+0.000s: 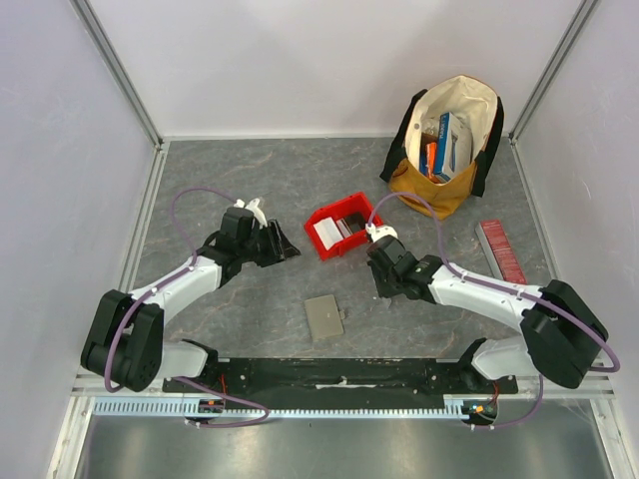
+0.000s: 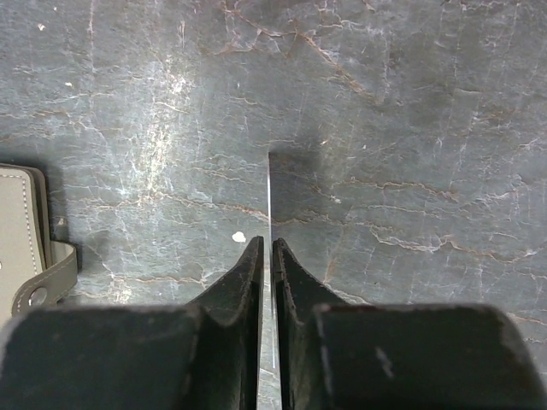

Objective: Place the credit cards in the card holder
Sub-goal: Pick up the credit card from the storage box.

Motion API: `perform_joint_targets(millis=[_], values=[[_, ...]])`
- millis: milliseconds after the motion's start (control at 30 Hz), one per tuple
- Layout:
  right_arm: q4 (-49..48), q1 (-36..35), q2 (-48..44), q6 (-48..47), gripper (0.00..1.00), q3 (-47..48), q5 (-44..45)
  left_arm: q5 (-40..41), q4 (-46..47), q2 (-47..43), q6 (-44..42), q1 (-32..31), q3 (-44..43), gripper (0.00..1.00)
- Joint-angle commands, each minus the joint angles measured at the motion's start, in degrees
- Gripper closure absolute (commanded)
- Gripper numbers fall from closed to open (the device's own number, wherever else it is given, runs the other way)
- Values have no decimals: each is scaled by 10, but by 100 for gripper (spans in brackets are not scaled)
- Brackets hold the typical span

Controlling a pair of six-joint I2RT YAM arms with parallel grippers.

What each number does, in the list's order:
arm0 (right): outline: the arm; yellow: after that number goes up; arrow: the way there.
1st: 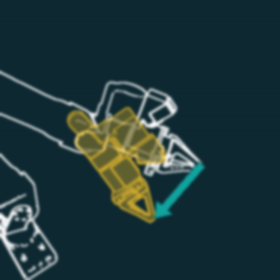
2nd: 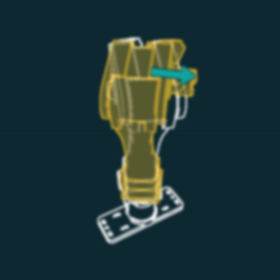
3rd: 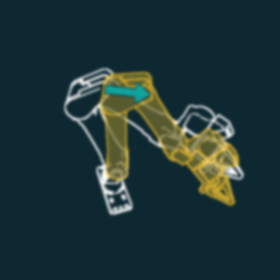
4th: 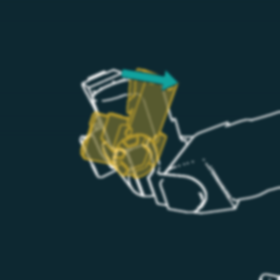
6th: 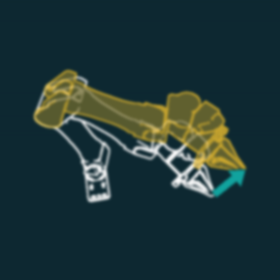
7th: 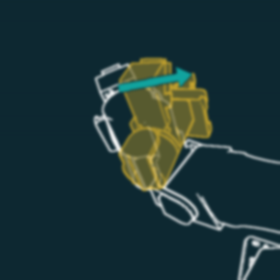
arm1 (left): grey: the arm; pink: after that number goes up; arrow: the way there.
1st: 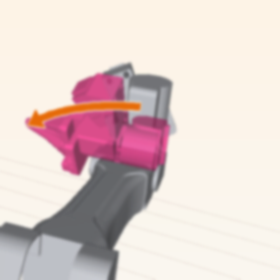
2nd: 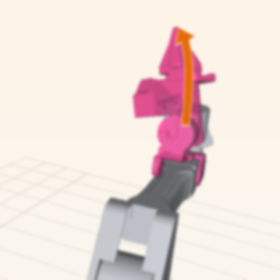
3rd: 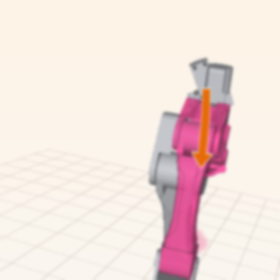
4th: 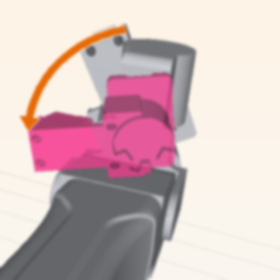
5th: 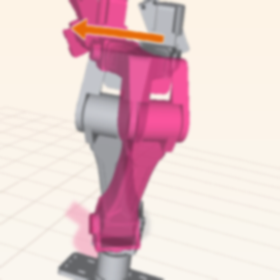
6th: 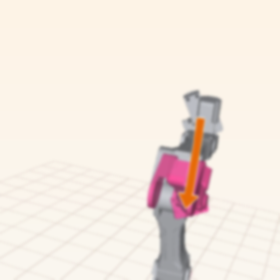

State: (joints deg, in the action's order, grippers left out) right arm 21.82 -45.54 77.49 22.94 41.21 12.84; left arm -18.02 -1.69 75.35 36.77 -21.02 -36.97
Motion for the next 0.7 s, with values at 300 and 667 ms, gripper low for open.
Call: perform_joint_targets(millis=[300, 667], values=[[6, -1, -44, 3, 100, -2, -17, -6, -2, -16, -28, 0, 15, 48], [-127, -3, -120, 119, 80, -25, -199, -46, -42, -103, -25, -1, 68, 22]])
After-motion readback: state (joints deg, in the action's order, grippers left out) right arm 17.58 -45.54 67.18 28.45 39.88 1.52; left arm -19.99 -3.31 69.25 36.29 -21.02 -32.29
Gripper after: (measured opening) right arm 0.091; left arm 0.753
